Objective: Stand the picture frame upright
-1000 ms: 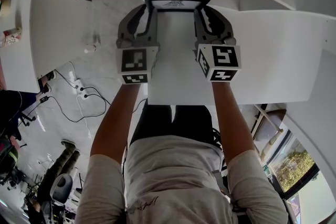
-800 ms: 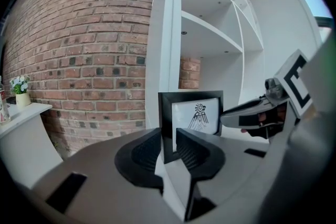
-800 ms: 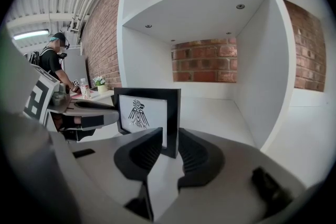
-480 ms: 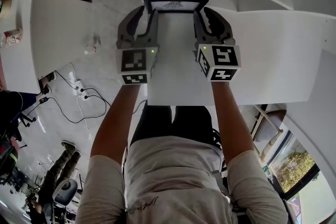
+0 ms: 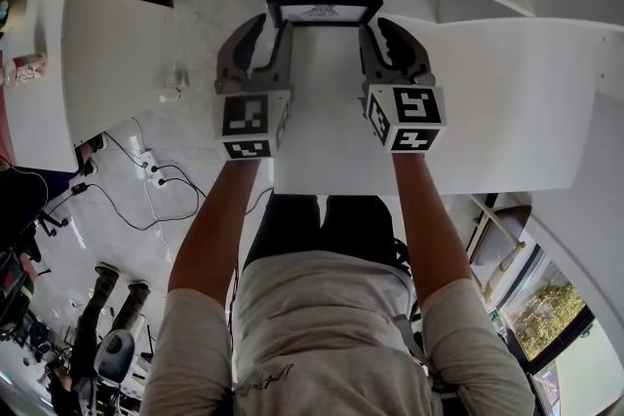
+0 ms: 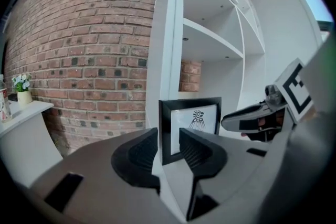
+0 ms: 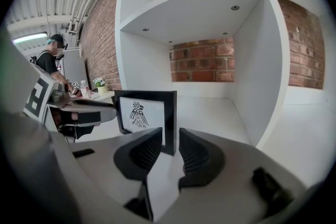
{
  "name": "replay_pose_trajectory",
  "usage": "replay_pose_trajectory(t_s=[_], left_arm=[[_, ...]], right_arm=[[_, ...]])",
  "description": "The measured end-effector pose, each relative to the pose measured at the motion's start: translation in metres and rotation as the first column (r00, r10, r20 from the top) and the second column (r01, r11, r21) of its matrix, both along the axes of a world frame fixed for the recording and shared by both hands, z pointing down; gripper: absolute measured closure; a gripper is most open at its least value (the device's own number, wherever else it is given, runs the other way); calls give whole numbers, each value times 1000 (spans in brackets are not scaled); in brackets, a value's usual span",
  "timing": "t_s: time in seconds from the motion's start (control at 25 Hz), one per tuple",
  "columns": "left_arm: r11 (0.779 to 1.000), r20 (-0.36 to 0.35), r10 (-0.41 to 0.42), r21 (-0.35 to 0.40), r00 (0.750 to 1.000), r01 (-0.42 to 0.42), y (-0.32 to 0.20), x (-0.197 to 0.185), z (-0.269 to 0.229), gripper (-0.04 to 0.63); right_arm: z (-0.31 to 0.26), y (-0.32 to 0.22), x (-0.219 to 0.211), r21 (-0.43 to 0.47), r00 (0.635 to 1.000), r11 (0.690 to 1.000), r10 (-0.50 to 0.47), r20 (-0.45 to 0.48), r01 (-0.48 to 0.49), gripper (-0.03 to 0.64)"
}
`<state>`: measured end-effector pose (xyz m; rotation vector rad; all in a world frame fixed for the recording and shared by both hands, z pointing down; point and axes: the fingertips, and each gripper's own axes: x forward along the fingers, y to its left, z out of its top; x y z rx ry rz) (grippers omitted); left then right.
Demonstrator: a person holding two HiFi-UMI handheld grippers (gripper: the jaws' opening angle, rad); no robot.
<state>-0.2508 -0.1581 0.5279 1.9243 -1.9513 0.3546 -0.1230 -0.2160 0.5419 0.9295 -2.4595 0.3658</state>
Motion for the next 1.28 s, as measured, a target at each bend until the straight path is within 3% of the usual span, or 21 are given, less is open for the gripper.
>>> replay_pose_trajectory(t_s=[0.12, 0.36, 0.52, 0.88, 1.08, 1.28], left_arm=[[1000, -36, -15, 3, 999, 15, 3, -1, -8, 462], [1000, 16, 17, -14, 1000, -17, 16, 11, -22, 462], [1000, -25, 8, -26, 1000, -9, 26, 18, -33, 478], [998, -41, 57, -13, 998, -57, 54, 56, -81, 552], [996, -56, 90, 11, 994, -90, 68, 80, -115, 571], [993, -64, 113, -16, 992, -114, 92, 109, -140, 577]], right_arm=[[-6, 5, 1, -2, 1000, 1000, -9, 2, 9, 526], [-22, 19, 5, -18, 999, 999, -38, 26, 39, 526], [-35, 33, 7, -31, 996, 997, -72, 54, 74, 528], [-79, 72, 21, -42, 982, 986, -157, 107, 163, 575], [-104, 94, 38, -49, 970, 975, -209, 124, 216, 580], [-129, 114, 67, -66, 965, 970, -225, 134, 236, 583]])
